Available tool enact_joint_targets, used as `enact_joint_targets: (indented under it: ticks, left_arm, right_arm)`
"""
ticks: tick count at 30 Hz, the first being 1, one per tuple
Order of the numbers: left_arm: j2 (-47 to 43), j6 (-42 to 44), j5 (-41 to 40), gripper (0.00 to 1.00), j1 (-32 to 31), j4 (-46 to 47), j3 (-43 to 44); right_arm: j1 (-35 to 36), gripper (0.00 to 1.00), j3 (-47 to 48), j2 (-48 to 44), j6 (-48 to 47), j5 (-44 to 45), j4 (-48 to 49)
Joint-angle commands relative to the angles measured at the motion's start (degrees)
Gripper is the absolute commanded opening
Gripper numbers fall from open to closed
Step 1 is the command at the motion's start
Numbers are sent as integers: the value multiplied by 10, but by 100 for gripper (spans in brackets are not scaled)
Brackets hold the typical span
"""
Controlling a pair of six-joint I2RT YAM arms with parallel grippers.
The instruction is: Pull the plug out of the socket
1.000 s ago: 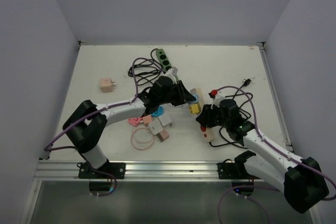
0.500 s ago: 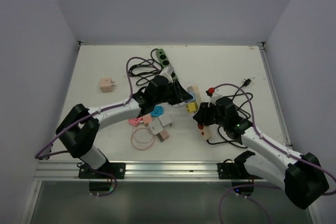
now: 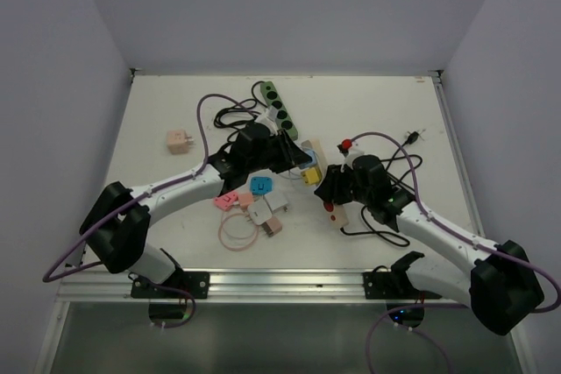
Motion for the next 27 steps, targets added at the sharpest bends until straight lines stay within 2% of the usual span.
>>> enact_joint_targets:
  ticks: [1, 6, 9, 13, 17, 27]
  left_arm:
    - [-77, 3, -45, 0, 33, -86, 9]
    - [-87, -25, -60, 0, 31, -76, 3]
    - [-84, -32, -81, 0, 5, -70, 17]
    - [-61, -31, -90, 0, -9, -80, 72]
    - [-76, -10, -117, 0, -10, -118, 105]
    - [-147, -25, -135, 0, -7, -116, 57]
  right_arm:
    - [-50, 0, 0, 23, 84, 294, -146]
    - [-50, 0, 11, 19, 89, 295, -142]
    - [-50, 0, 43, 40, 99, 286, -131]
    - [-50, 0, 91, 97, 98, 290, -117]
    - [-61, 0, 131, 162, 86, 299, -105]
    - [-85, 0, 238, 250, 77, 343, -108]
